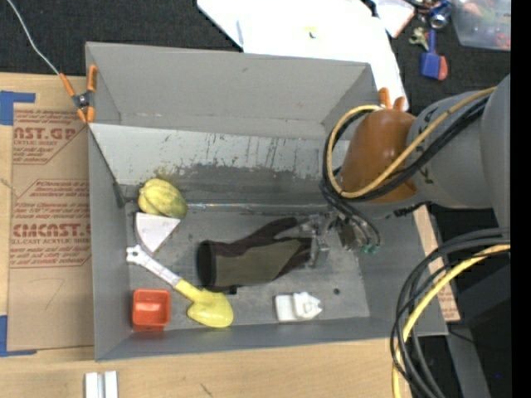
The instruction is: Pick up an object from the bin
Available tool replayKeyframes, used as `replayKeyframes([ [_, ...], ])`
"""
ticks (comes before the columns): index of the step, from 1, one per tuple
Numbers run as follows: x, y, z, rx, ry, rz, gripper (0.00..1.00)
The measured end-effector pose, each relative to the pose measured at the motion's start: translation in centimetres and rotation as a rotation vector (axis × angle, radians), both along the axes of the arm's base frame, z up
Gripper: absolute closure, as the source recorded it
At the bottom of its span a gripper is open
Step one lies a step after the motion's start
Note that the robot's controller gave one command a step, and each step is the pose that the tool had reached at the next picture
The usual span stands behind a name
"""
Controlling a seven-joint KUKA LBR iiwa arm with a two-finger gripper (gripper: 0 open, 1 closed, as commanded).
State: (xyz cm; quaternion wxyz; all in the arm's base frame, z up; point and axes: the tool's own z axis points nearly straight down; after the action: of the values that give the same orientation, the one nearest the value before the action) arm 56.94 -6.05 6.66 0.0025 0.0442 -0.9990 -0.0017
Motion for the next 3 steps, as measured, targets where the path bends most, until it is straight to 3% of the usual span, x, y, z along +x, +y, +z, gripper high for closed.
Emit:
replayKeyframes([
  [2,-0.1,0.0,0.4,0.001,0.005,0.000,1.00],
  [3,-0.3,0.1,2.2,0.001,0.011,0.000,1.00],
])
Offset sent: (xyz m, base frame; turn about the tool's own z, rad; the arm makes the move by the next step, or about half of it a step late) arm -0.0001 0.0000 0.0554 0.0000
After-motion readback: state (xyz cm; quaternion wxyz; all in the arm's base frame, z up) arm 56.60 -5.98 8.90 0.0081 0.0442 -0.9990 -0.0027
